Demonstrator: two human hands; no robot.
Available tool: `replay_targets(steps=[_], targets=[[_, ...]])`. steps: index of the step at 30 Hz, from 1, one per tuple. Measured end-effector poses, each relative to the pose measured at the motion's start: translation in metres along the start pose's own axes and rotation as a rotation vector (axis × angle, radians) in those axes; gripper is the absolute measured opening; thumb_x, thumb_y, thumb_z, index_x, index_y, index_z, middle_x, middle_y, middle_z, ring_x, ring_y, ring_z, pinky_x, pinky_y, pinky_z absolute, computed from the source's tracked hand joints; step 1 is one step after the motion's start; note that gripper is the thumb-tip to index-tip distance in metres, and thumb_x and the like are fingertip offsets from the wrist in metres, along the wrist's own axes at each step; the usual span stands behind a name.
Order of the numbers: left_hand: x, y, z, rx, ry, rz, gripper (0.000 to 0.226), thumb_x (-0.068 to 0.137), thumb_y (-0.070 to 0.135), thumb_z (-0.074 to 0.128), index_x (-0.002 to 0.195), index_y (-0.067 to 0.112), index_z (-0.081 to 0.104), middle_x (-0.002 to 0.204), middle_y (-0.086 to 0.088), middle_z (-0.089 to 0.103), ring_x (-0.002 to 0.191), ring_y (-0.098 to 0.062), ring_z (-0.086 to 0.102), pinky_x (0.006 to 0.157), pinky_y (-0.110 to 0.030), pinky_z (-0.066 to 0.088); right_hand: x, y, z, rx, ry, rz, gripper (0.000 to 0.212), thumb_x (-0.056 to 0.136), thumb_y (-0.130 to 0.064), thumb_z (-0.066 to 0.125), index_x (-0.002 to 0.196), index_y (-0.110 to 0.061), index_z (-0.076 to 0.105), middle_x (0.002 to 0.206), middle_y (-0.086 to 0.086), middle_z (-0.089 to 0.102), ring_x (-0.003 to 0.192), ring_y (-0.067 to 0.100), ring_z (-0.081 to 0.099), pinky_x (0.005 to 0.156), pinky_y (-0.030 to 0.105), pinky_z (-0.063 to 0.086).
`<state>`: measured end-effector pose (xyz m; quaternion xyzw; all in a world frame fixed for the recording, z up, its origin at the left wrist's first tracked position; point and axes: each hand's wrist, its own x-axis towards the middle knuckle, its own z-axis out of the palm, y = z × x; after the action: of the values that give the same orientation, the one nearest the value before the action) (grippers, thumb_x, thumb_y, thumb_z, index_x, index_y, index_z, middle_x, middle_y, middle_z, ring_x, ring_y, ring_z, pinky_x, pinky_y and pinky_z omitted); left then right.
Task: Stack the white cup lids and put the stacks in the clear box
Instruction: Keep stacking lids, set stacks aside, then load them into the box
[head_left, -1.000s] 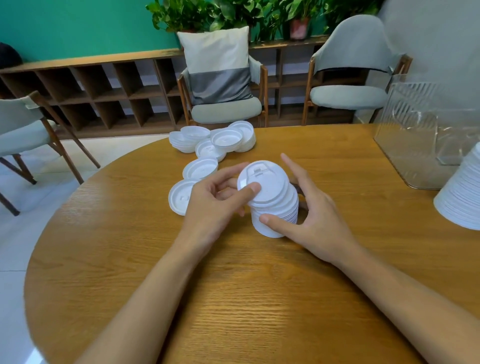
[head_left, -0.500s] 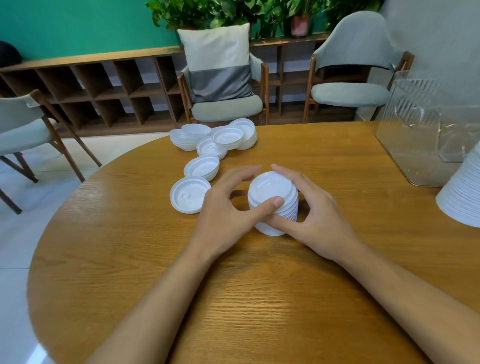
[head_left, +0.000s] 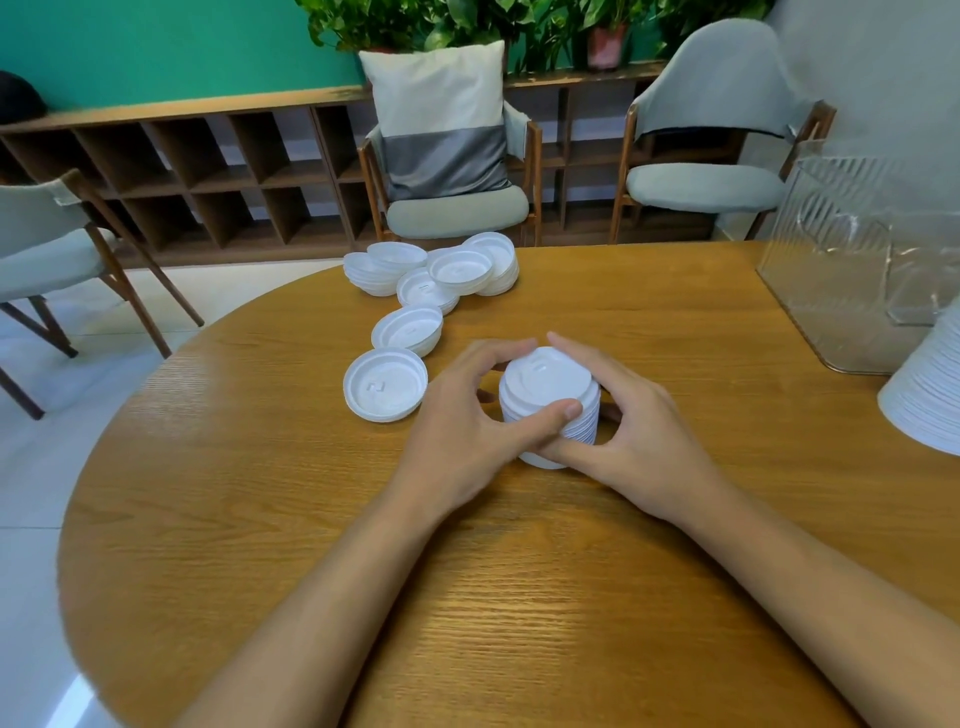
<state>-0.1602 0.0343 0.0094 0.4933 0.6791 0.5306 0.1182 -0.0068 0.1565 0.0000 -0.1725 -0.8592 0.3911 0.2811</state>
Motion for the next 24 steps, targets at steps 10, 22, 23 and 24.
replay_targets(steps=[10,22,23,24], targets=[[0.003,-0.029,-0.057,0.544,0.321,-0.118,0.067,0.08,0.053,0.081,0.138,0.027,0.061,0.14,0.004,0.052,0.132,-0.019,0.049,0.11,-0.042,0.043,0.0,0.002,0.0,-0.025,0.033,0.01,0.091,0.071,-0.056,0.087,0.152,-0.045,0.047,0.138,-0.035,0.051,0.129,-0.019,0.043,0.098,0.003,0.037],[0.0,-0.022,-0.053,0.505,0.337,-0.173,0.074,0.074,0.054,0.087,0.139,0.031,0.06,0.125,0.006,0.058,0.114,-0.017,0.058,0.087,-0.03,0.042,0.001,0.002,0.0,-0.046,0.028,-0.003,0.09,0.073,-0.054,0.087,0.152,-0.044,0.046,0.135,-0.041,0.047,0.125,-0.024,0.04,0.095,-0.001,0.034],[0.001,-0.023,-0.051,0.495,0.327,-0.16,0.076,0.073,0.054,0.088,0.14,0.031,0.06,0.125,0.006,0.057,0.114,-0.017,0.058,0.088,-0.029,0.042,0.001,0.003,-0.001,-0.049,0.03,-0.006,0.09,0.073,-0.055,0.087,0.153,-0.043,0.046,0.135,-0.04,0.047,0.125,-0.024,0.04,0.095,-0.002,0.033],[0.001,-0.023,-0.05,0.499,0.305,-0.158,0.078,0.072,0.054,0.089,0.141,0.03,0.06,0.126,0.006,0.057,0.116,-0.017,0.058,0.089,-0.029,0.042,0.001,0.003,-0.001,-0.05,0.03,-0.007,0.09,0.073,-0.055,0.087,0.153,-0.043,0.046,0.135,-0.039,0.048,0.126,-0.024,0.04,0.095,-0.003,0.033]])
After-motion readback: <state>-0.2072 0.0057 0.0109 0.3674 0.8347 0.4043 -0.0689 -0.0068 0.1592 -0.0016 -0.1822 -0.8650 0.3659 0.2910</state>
